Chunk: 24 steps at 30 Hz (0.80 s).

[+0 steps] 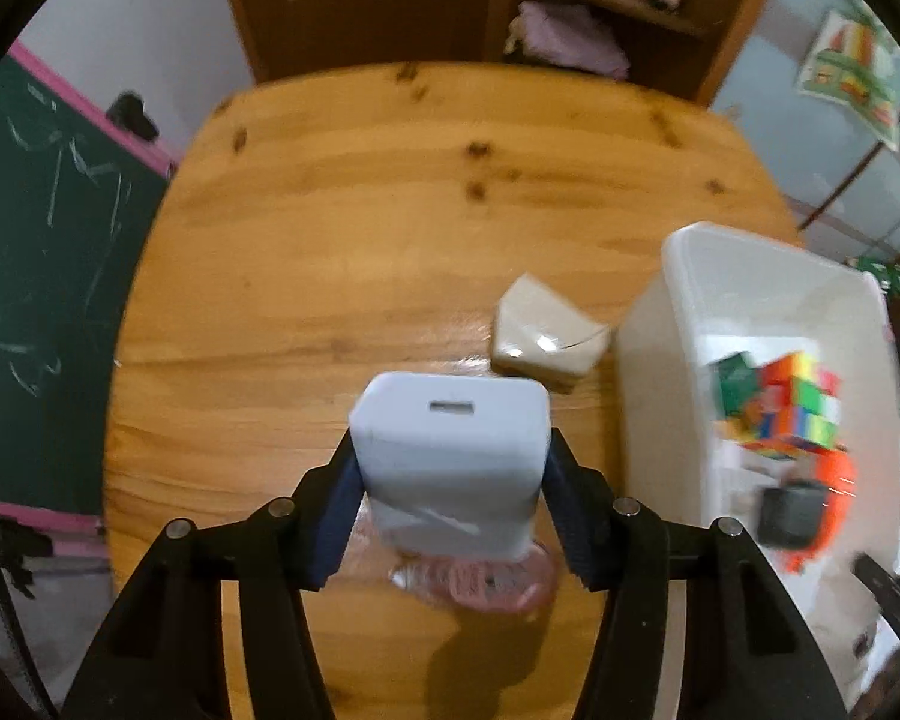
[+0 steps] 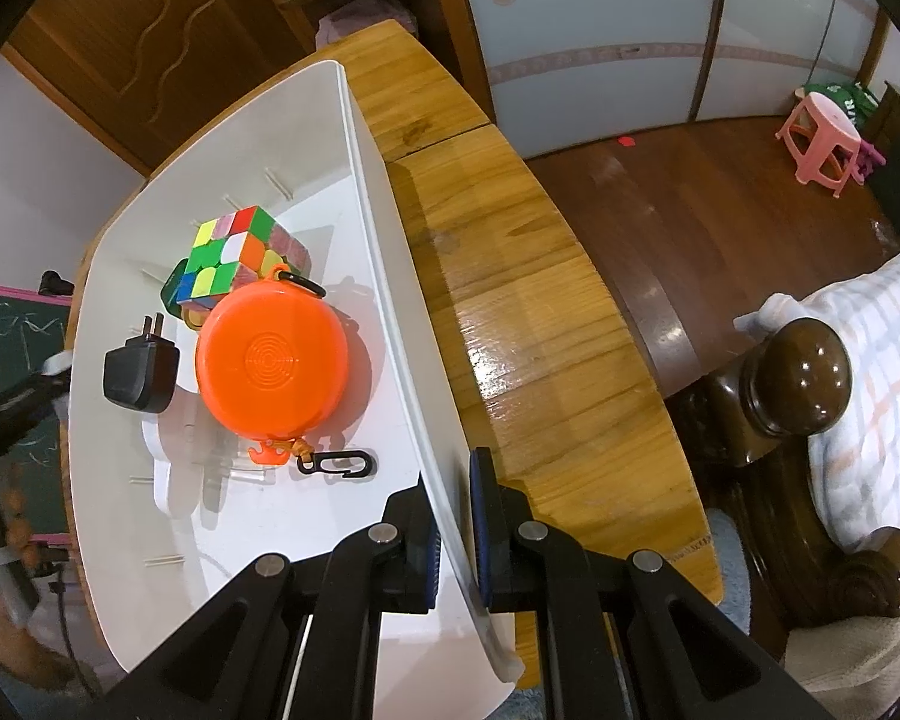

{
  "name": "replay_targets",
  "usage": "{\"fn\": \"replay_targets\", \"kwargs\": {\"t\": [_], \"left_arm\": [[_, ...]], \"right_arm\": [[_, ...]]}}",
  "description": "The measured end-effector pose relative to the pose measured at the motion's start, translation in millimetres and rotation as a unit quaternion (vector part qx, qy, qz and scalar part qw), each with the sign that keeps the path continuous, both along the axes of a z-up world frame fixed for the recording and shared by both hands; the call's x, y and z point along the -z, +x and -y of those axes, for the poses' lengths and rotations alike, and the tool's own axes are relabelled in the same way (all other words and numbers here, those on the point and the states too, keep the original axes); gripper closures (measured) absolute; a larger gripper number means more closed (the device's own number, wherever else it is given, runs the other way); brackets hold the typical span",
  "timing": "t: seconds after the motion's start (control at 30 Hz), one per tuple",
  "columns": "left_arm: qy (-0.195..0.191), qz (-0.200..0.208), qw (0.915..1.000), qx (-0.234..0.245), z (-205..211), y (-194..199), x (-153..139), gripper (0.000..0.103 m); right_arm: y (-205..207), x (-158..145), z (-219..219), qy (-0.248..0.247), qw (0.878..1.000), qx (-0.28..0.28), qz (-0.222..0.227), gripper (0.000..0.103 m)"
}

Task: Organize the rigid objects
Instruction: 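Carry the white charger into the bin and open the left gripper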

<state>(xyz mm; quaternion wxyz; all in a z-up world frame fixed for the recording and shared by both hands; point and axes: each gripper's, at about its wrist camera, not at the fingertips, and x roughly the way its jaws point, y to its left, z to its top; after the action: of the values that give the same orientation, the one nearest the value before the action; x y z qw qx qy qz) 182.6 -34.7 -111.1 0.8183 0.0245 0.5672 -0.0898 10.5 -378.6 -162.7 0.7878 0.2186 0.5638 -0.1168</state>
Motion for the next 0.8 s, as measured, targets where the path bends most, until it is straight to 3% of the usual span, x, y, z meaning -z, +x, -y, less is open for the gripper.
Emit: {"fn": "replay_targets", "kwargs": {"t": [0.2,0.4,0.53,0.8], "left_arm": [[-0.042,0.042,0.9949,0.081,24.7,-31.2,-74.4,0.043],[-0.075,0.061,0.9743,0.204,92.5,-74.9,-116.7,0.043],[-0.060,0.049,0.9615,0.264,132.6,-94.9,-112.1,0.043],[0.030,-0.018,0.9362,0.350,187.5,-119.8,-50.3,0.043]], "right_arm": [[-1.1,2.7,1.6,0.005,1.000,-0.004,0.005,0.094],[-4.4,1.5,4.8,0.012,1.000,-0.007,0.016,0.096],[-5.5,2.7,6.8,0.020,0.999,-0.010,0.025,0.096],[-6.8,3.3,8.6,0.024,0.999,-0.024,0.033,0.095]]}}
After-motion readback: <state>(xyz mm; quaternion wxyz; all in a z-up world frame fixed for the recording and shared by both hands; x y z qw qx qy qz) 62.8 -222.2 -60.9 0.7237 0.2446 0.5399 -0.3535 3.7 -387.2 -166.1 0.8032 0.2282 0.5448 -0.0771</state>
